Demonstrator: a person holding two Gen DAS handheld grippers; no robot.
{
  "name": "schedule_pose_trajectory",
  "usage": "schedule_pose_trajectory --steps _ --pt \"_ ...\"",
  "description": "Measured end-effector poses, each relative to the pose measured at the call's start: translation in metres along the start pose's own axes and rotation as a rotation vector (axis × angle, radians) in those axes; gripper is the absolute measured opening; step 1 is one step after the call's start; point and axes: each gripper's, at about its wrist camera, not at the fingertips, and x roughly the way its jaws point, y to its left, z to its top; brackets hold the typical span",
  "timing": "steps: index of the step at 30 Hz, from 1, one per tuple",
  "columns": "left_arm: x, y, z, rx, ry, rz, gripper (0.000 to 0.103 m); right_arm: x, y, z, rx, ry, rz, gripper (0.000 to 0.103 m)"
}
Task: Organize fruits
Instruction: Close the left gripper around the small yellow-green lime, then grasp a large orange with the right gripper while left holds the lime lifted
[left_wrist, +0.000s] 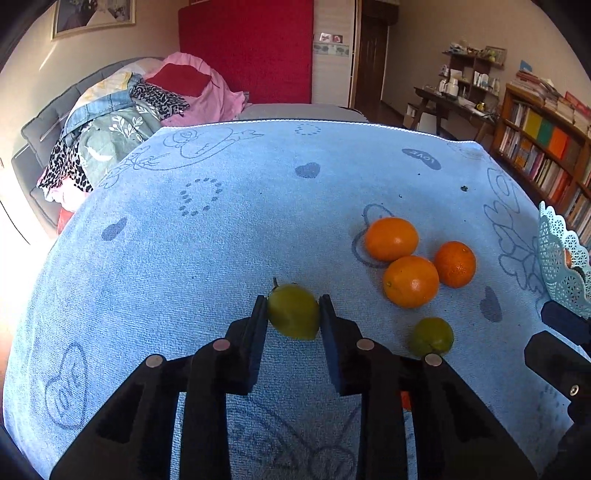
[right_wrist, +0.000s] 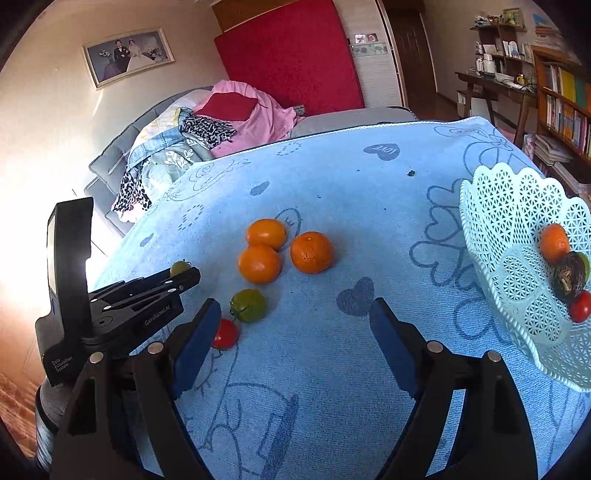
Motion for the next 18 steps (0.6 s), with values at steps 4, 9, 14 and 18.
schedule_pose_trajectory --steps 4,9,14,18 --pt "-0.002 0.006 -0.001 -0.022 -0.001 0.024 0.029 0.02 0.009 0.01 0.015 0.051 0.03 0.077" --pt "-0.006 0.012 -0.002 -0.036 -0.018 0.054 0.029 0.044 0.021 0.022 0.022 0.098 0.054 0.065" --pt "-0.011 0.015 -0.003 -0.049 -0.041 0.082 0.029 0.063 0.035 0.032 0.006 0.119 0.052 0.057" --pt "-0.01 0.02 -0.002 -0.071 -0.033 0.084 0.029 0.076 0.04 0.037 -0.006 0.127 0.019 0.052"
